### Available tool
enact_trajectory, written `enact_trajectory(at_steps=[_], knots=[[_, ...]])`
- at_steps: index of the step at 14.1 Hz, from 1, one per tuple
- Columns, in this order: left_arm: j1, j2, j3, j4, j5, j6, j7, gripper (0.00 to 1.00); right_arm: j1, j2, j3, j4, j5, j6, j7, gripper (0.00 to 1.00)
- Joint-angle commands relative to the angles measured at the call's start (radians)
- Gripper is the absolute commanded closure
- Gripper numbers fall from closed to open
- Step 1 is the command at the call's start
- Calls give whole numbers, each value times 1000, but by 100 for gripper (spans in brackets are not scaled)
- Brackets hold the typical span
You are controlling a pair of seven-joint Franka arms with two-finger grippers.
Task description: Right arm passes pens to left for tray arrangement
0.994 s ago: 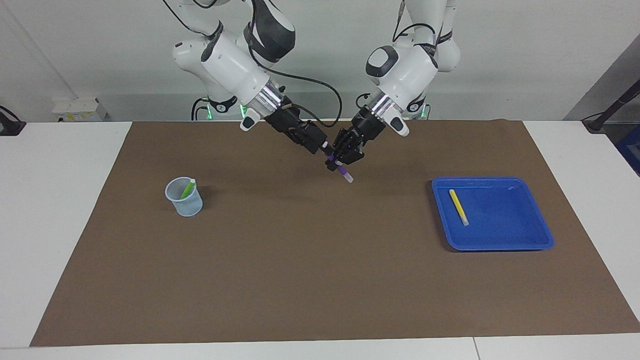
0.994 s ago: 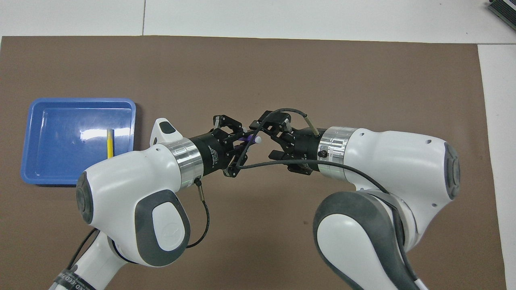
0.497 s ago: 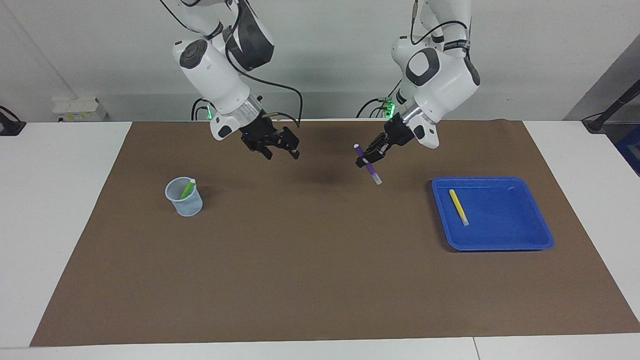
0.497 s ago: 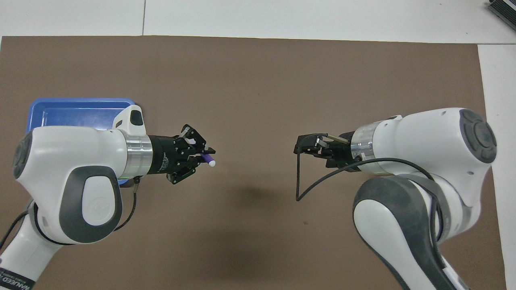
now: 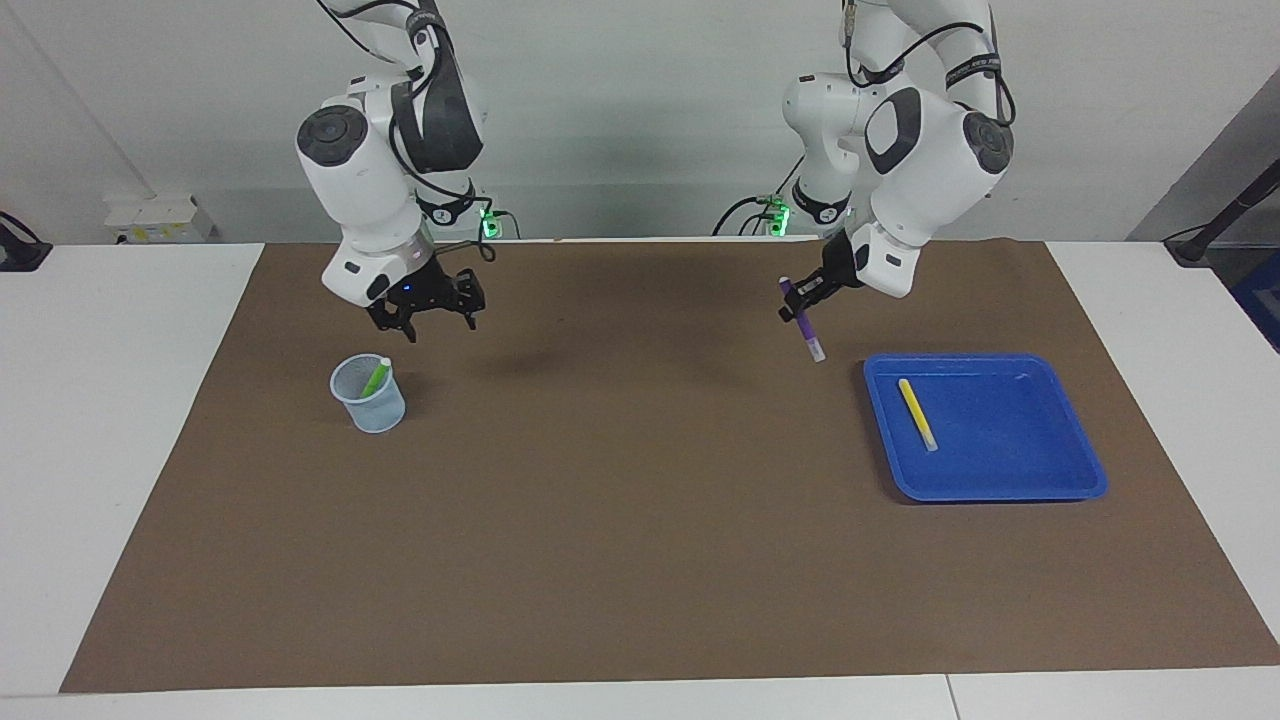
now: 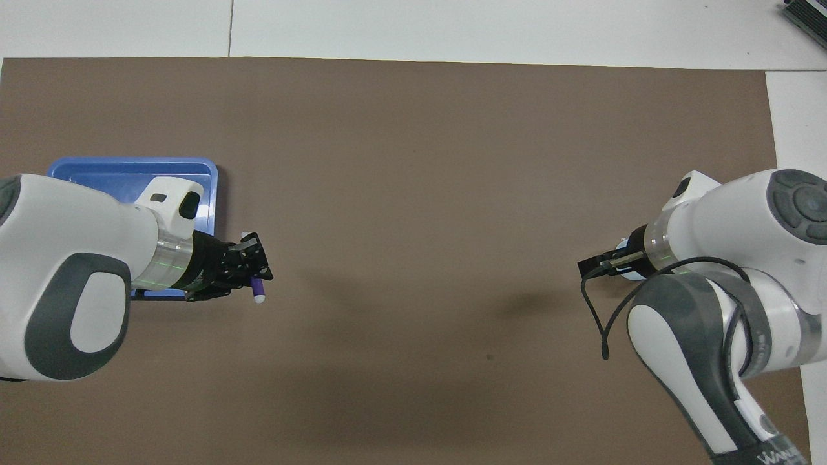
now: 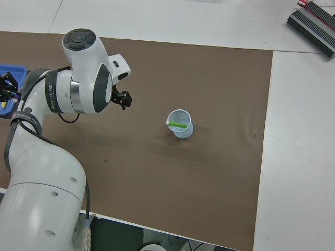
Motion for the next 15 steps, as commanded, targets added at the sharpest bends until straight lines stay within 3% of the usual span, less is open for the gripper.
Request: enact_trajectory(at_steps=[1,4,9,15], knots=[[93,-5,-6,31,115,-92,199,100,-32,-18,13,-85,-89,59,-56,22],[187,-7,-6,29,199,-107,408,100,-36,-6,13,-128,-196,117,-73,23],[340,10,-6,20,313,-54,697,100,-88,13,13,-136,-236,183,-190,24],[396,87,-6,9,359,73,751,100,-109,23,14,-138,-241,200,-177,30]])
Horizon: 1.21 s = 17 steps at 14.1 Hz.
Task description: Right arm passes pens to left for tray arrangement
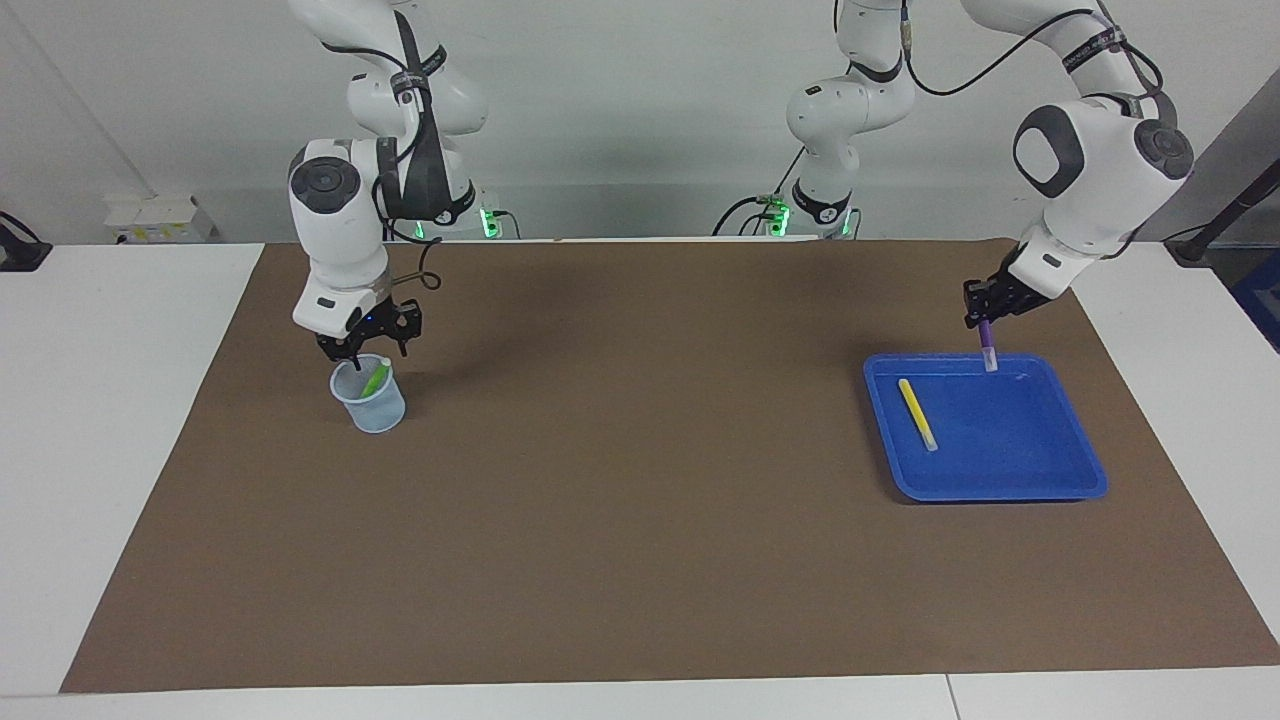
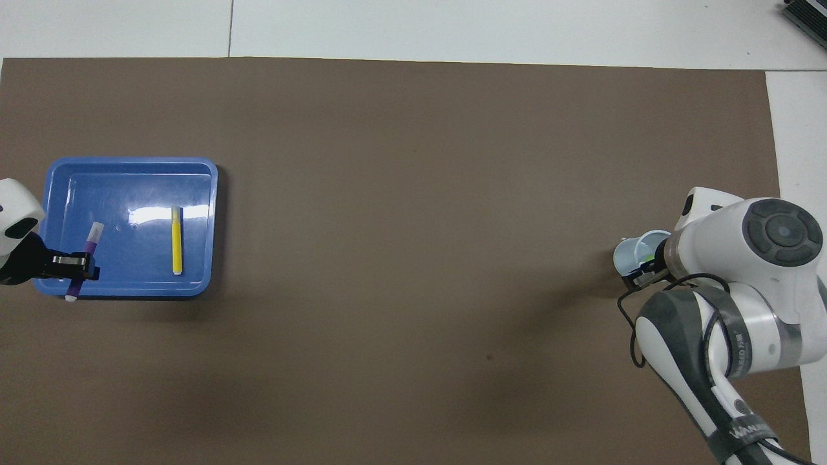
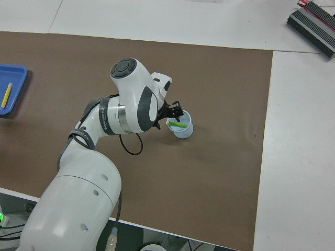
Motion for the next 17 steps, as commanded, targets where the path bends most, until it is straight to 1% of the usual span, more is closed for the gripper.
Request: enact_trajectory(at_steps=[1,3,5,7,9,12,17], knots=[[14,29,-11,-19,26,78,12,100,-33,8,10,-12,-13,34,14,31],[15,49,-10,-21,28,108,12,100,-44,17,12,-13,-5,36,49,32],[25,79,-11,-21,40,144,10,100,-44,23,12,-12,-3,46,72,38],[25,115,-11,-26,40,193,10,100,-42,26,12,-9,0,56,90,39],[23,136,-11,-30,40,227,9,100,-44,27,13,-6,0,54,90,46],[25,179,-11,-38,40,289,6,100,-44,34,12,16,62,34,90,46],[18,248,-10,-53,41,401,1,100,-47,40,12,22,64,30,86,45]])
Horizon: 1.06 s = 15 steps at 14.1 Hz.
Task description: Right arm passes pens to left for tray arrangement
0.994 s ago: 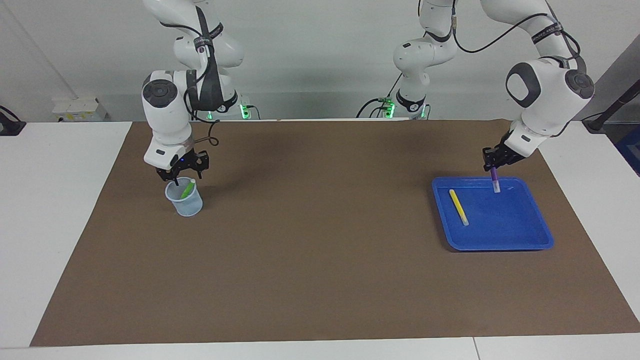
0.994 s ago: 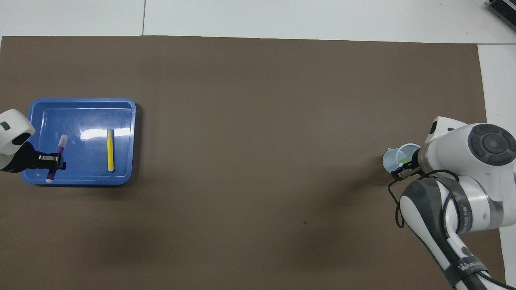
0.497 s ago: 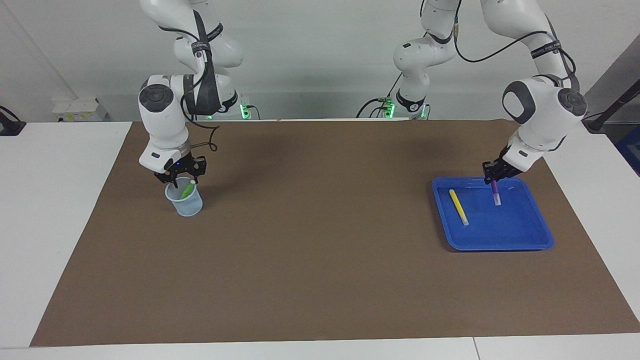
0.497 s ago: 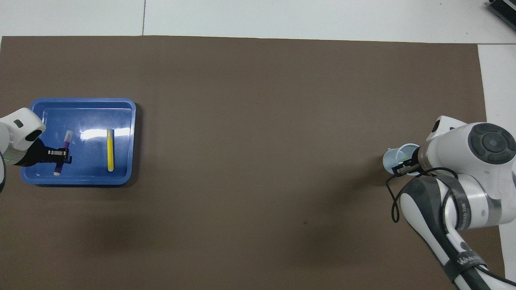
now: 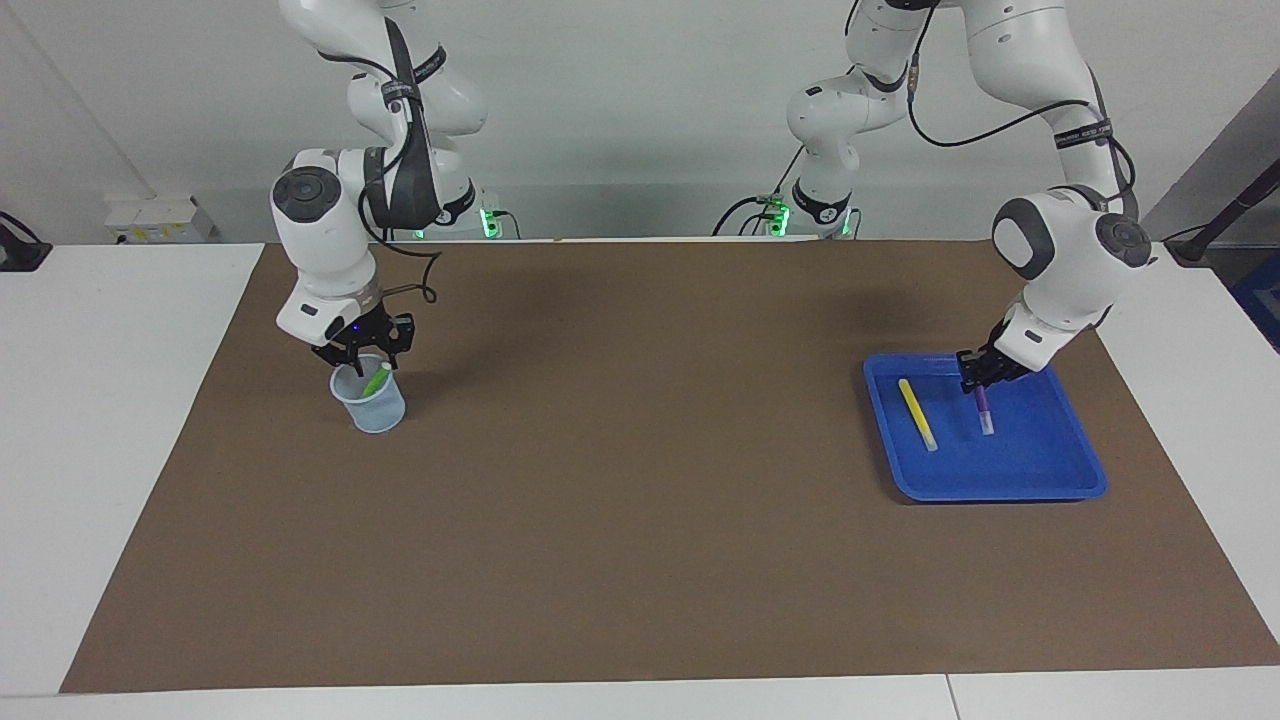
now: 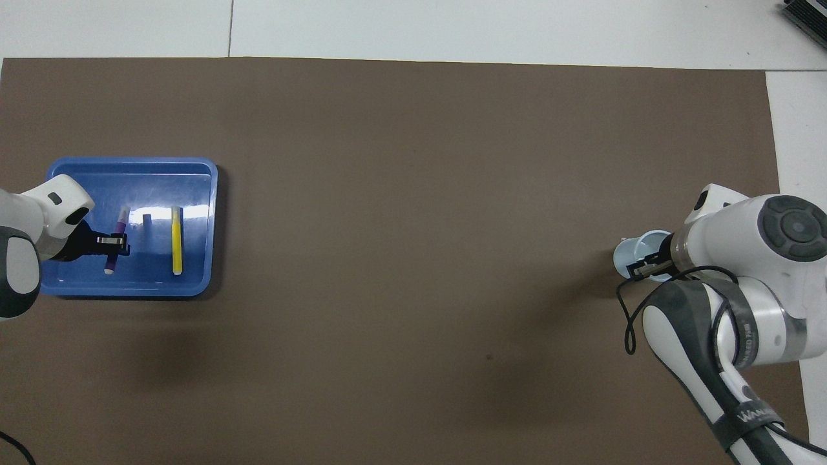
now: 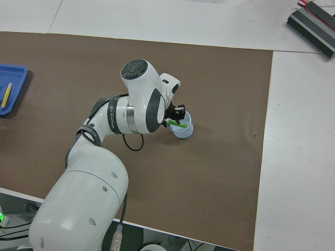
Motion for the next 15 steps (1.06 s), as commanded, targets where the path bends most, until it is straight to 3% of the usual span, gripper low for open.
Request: enact_trajectory(at_steps=[1,4,6,7,8,9,11,15], knots=[[5,39,-7,-22,18,90,1,100,-26,15,11,18,21,-8,-3,45],[5,53,-7,-51,19,145,5,100,-29,17,11,20,21,-8,-4,56],[2,55,-7,-51,42,147,5,100,-31,17,11,20,21,-9,-4,59],[2,59,-8,-48,42,147,5,83,-31,17,11,21,21,-11,-4,63],[1,59,-8,-47,42,147,5,40,-31,17,11,26,21,-14,-4,63],[0,59,-8,-47,42,147,4,14,-31,17,11,26,25,-20,-3,62],[8,61,-8,-36,42,131,-1,0,-29,17,11,37,54,-29,0,48],[-3,62,-10,15,41,55,-42,0,-31,17,11,40,58,-26,-3,50]])
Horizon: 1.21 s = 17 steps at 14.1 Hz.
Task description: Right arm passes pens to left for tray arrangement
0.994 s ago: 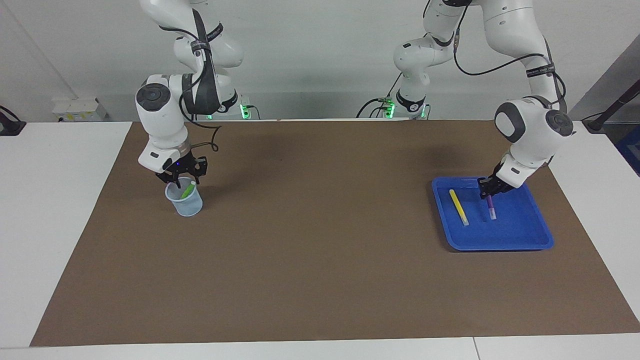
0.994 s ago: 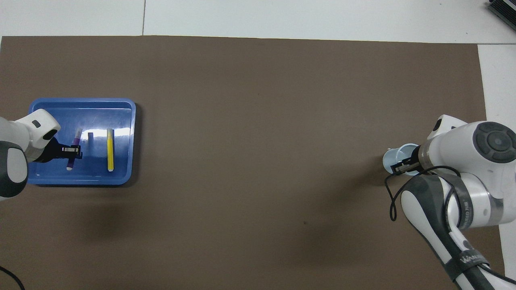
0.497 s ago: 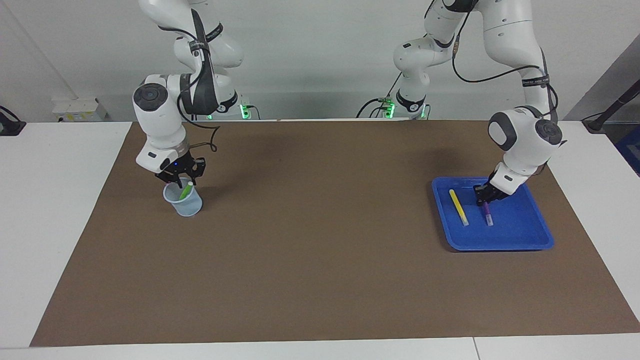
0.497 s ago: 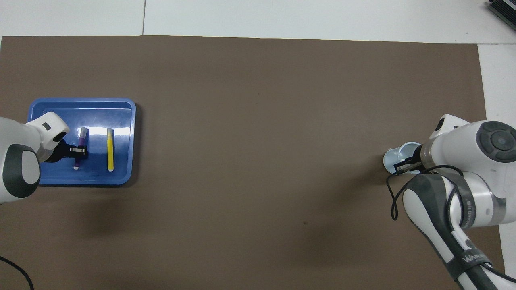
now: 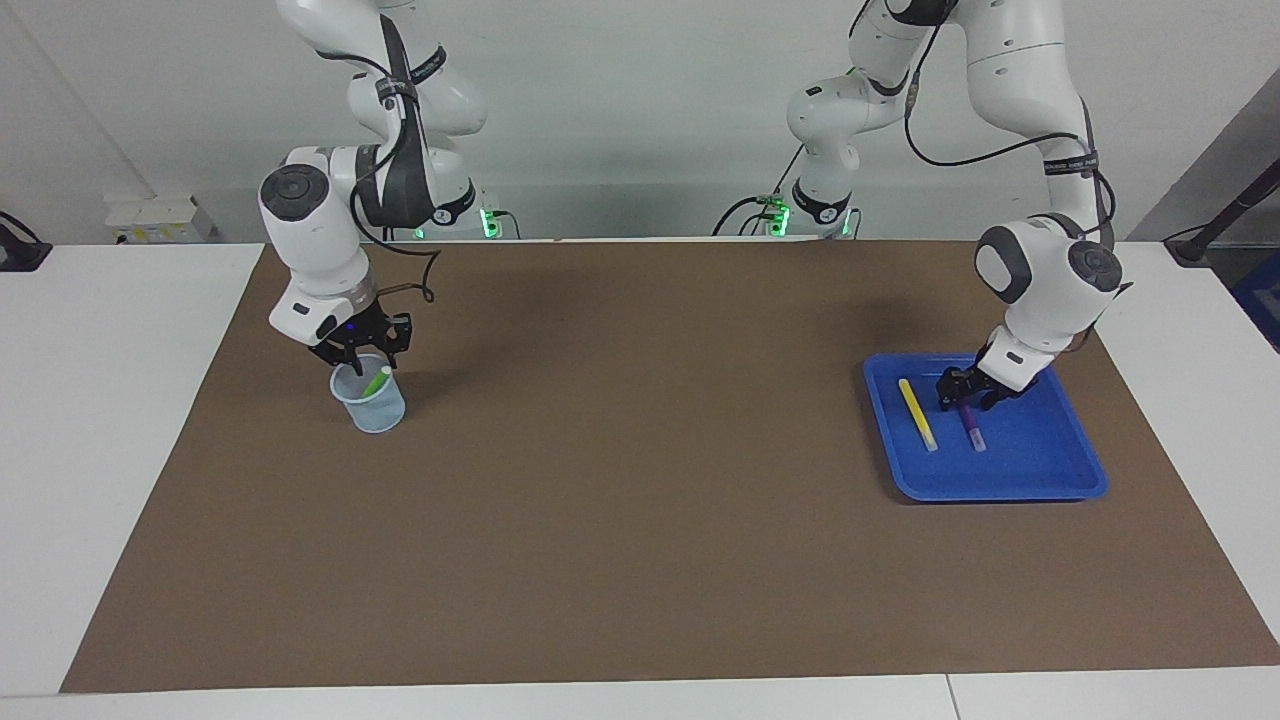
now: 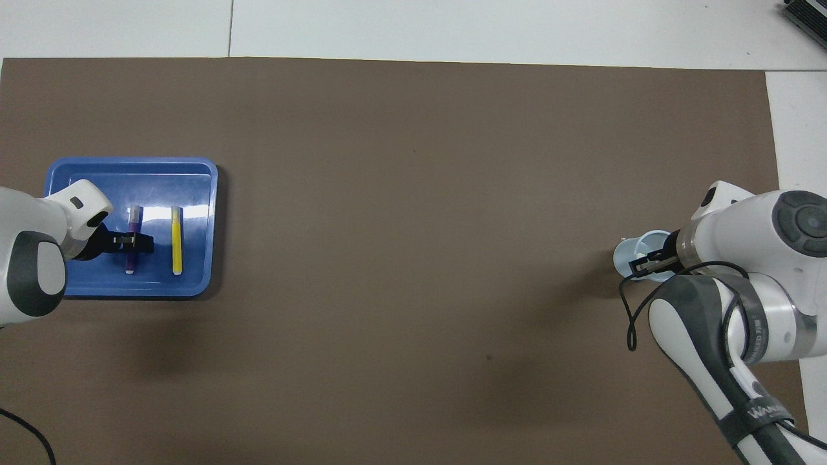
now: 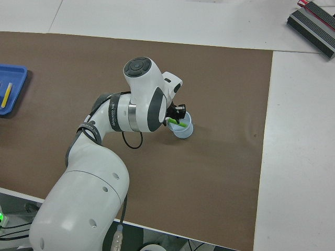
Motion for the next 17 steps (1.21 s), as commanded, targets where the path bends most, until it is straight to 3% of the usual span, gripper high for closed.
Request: enact_trajectory(at_steps=[1,6,8,11,17], knots=[[-4,13,-2,72,20,-100,-64,0,-25,15,10,19,19,-7,-4,51],[-46,5,-5,227,20,-335,-147,0,-28,21,11,21,19,9,-4,61],[-64,-15,-9,248,10,-392,-170,0,-31,23,11,22,19,25,-4,60],[-122,-33,-12,300,3,-488,-288,0,-30,44,11,74,54,-4,5,47],[-236,-121,-12,340,-143,-588,-587,0,-21,51,10,81,110,-7,14,51]])
